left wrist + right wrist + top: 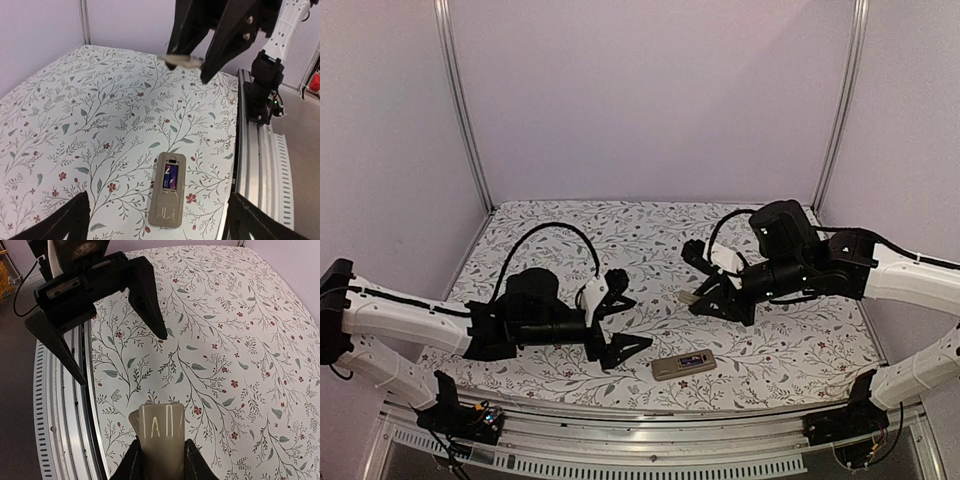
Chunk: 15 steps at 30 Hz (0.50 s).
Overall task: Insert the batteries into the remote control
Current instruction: Adjust the remote control without the battery cover at the center of the board.
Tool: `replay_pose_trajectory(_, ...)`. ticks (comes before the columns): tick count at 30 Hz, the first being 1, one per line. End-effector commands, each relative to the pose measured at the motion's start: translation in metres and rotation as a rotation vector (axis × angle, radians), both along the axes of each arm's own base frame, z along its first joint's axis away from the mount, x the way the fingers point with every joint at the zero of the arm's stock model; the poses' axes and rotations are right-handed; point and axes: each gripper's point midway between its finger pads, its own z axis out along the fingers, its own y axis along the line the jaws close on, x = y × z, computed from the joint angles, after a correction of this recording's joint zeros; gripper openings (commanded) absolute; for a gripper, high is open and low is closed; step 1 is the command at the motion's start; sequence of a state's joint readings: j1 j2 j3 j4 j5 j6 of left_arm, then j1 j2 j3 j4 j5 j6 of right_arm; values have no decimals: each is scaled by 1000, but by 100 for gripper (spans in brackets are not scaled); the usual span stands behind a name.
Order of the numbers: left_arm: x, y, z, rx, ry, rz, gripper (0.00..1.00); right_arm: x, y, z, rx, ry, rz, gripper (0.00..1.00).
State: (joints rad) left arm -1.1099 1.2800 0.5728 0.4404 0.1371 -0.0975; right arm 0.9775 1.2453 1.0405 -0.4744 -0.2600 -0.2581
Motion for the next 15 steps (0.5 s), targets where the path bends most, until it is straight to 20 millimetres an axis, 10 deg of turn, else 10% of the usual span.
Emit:
replay_pose_trajectory(1,1,4,-92,308,-22,44,99,10,-15,-11,-26,45,-27,21)
replay_pose_trajectory(15,-10,-44,-182,516,-9,-112,99,19,-40,-34,-52,72,-105,20)
